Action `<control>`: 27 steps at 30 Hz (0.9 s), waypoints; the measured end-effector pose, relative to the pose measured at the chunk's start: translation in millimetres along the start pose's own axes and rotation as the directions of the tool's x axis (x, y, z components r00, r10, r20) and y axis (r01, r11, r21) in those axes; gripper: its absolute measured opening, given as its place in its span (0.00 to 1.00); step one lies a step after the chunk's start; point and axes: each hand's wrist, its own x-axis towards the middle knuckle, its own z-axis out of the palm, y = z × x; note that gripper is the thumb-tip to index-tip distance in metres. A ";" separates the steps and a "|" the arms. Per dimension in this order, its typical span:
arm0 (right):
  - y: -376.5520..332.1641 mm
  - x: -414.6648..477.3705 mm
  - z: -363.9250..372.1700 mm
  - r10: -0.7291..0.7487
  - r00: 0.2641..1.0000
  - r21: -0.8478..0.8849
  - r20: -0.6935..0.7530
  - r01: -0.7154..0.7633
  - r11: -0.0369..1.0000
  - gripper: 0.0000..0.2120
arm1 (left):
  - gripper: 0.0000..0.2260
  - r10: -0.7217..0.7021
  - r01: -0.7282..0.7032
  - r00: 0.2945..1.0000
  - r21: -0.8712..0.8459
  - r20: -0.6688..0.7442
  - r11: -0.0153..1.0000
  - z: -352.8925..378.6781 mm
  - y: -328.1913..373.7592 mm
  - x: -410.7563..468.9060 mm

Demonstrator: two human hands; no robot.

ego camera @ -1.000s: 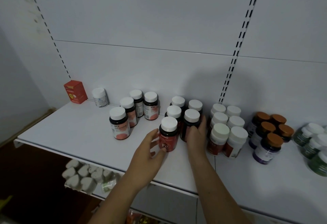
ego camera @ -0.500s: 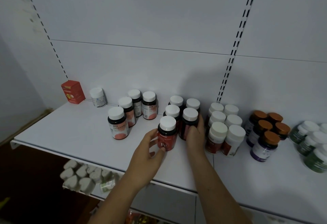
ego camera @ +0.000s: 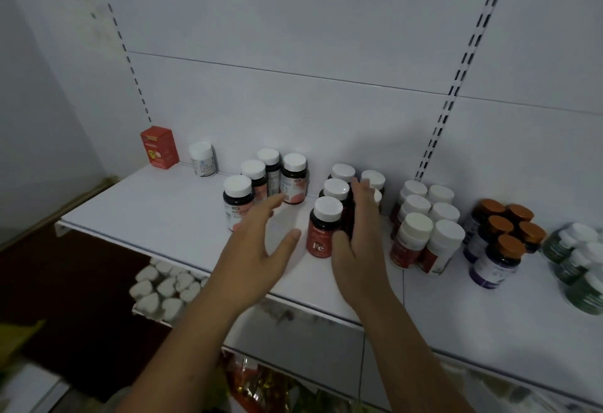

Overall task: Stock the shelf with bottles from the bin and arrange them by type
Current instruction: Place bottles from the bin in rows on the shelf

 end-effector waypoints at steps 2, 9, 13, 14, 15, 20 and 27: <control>-20.0 -3.8 1.8 -0.107 0.989 -0.081 0.100 0.115 0.990 0.36 | 0.26 0.025 -0.018 0.998 0.118 -0.061 0.993 -27.6 2.4 -8.3; -83.3 -34.4 74.5 -0.355 0.771 -0.140 0.528 0.492 0.859 0.34 | 0.31 -0.061 0.175 0.971 0.512 -0.231 0.841 -135.8 -31.9 -81.8; -111.7 -67.2 141.0 -0.291 0.567 -0.112 0.771 0.570 0.814 0.36 | 0.33 -0.180 0.354 0.925 0.589 -0.334 0.726 -185.0 -67.2 -152.3; -116.3 -76.1 156.9 -0.289 0.514 -0.089 0.807 0.591 0.802 0.36 | 0.34 -0.222 0.408 0.905 0.595 -0.362 0.693 -194.2 -76.1 -171.3; -119.5 -85.7 173.0 -0.293 0.461 -0.060 0.838 0.610 0.790 0.36 | 0.34 -0.262 0.460 0.882 0.596 -0.391 0.658 -202.1 -85.0 -190.8; -108.5 -141.5 252.1 -0.276 0.201 0.060 0.940 0.698 0.714 0.36 | 0.35 -0.455 0.654 0.756 0.571 -0.470 0.496 -216.3 -129.7 -282.9; -30.6 -218.5 330.1 -0.023 -0.031 0.038 0.999 0.671 0.741 0.37 | 0.37 -0.720 0.774 0.594 0.499 -0.358 0.390 -181.0 -197.1 -370.8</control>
